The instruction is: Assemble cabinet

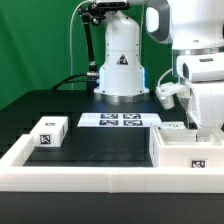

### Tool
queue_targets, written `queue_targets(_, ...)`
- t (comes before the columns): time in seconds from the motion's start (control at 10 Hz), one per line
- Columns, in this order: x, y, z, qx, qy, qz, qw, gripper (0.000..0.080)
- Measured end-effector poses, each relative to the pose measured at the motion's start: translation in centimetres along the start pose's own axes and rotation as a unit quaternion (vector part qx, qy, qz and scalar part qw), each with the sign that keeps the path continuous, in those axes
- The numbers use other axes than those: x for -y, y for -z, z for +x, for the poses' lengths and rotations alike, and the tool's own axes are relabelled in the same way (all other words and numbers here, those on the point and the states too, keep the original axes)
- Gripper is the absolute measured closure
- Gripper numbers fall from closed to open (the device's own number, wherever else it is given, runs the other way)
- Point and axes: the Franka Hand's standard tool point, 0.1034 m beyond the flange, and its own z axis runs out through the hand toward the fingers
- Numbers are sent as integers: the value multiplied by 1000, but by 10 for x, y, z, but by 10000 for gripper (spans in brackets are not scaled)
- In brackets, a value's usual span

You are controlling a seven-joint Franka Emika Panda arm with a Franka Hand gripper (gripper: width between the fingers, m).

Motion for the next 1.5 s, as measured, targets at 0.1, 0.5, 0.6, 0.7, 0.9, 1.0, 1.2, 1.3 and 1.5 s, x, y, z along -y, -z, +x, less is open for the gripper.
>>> queue_targets(0.1, 0, 0, 0, 0, 0, 0, 1000, 14)
queue_targets(0.5, 0, 7, -1, 2, -1, -2, 1000, 2)
queue_targets(0.6, 3, 18, -1, 5, -5, -3, 1000, 2)
queue_targets(0.7, 12, 39, -4, 16, -5, 1, 1000, 2)
queue_targets(0.9, 23, 46, -4, 18, -18, -1, 1000, 2)
queue_targets(1.0, 22, 44, -6, 18, -19, 0, 1000, 2)
queue_targets(1.2, 22, 43, -6, 18, -20, 1, 1000, 2)
queue_targets(1.3, 24, 43, -5, 18, -21, 1, 1000, 2)
queue_targets(1.5, 47, 38, 10, 12, -41, -1, 999, 2)
